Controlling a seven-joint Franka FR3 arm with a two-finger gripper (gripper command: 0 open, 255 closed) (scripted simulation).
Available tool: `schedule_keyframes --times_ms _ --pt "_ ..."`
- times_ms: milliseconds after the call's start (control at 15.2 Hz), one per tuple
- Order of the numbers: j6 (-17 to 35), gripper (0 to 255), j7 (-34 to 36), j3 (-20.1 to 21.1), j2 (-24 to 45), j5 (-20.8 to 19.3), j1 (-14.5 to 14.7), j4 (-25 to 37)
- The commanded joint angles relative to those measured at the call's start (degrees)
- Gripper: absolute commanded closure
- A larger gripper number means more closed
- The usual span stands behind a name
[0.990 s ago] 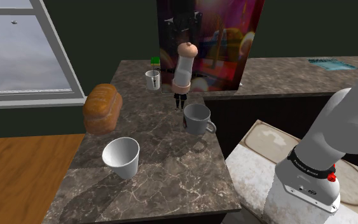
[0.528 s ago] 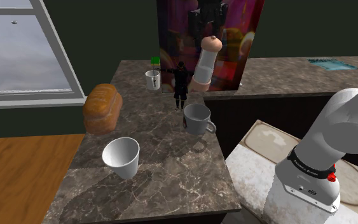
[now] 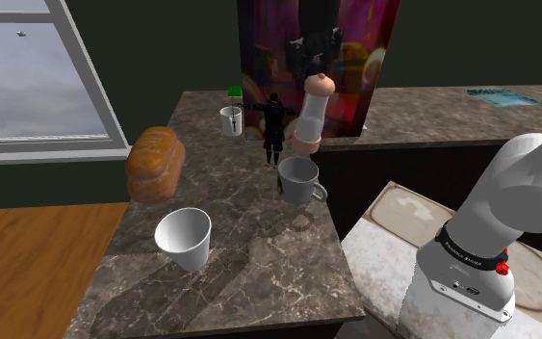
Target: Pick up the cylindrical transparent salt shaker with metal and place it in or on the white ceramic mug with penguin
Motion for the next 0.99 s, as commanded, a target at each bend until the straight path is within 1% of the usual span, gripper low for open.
schedule_keyframes --times_ms 0,924 --pt "1.6 255 0.1 0.1 -0.1 0.0 0.1 -1.6" --pt "12.4 255 1.0 0.6 0.2 0.1 0.3 -12.2"
